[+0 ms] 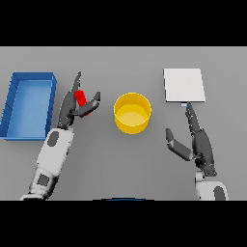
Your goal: Pick up the red beaker and tilt it to pour out 1 green nut into yellow bowl. Pick up the yellow bowl and place it on the metallic measuring scale.
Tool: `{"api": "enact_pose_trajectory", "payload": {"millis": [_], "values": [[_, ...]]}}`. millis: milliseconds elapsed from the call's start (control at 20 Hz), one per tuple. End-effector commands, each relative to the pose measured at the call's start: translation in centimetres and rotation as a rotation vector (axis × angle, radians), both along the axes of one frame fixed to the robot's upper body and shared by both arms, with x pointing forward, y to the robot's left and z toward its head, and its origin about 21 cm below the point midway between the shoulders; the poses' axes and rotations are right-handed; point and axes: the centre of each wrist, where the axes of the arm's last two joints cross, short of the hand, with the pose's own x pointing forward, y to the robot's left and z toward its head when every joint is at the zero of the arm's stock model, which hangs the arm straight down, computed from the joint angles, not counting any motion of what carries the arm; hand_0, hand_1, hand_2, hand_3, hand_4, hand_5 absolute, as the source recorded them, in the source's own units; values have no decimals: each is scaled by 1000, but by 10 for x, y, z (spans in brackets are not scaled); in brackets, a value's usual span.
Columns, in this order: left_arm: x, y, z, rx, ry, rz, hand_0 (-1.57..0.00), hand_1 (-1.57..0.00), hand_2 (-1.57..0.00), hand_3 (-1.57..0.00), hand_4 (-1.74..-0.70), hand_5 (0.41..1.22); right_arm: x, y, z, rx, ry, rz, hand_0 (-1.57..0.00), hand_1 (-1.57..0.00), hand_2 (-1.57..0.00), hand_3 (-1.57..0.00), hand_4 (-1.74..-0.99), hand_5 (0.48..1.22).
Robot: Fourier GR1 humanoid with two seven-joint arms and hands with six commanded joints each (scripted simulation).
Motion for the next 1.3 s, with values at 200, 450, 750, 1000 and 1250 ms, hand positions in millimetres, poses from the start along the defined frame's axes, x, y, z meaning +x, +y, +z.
{"api": "enact_pose_trajectory", "payload": {"millis": [200, 450, 750, 1000, 1250], "values": [[7, -12, 0, -37, -37, 41, -572, -606, -600, -421, -1424, 860, 2, -1, 1, -21, -19, -14, 1, 1, 1, 1, -1247, 688], [10, -15, -7, -57, -109, 9, -1244, -1255, -1253, -1111, -1572, 1103, 5, 1, 2, -11, -5, -5, 1, 1, 1, 1, -1233, 686], [14, -12, 7, -55, -113, 43, -1485, -1488, -1488, -1451, -1697, 1127, 10, 3, 0, -28, -15, -14, 1, 1, 1, 1, -1175, 667], [23, -9, 42, 89, -176, -25, -1543, -1544, -1544, -1532, -1726, 1130, 6, -1, -3, -83, -19, -28, 1, 1, 1, 1, -1108, 656], [28, -14, 76, 440, -220, -174, -1559, -1560, -1560, -1555, -1735, 1132, 6, 3, -3, -84, -29, -12, 1, 1, 1, 1, -1092, 663]]}}
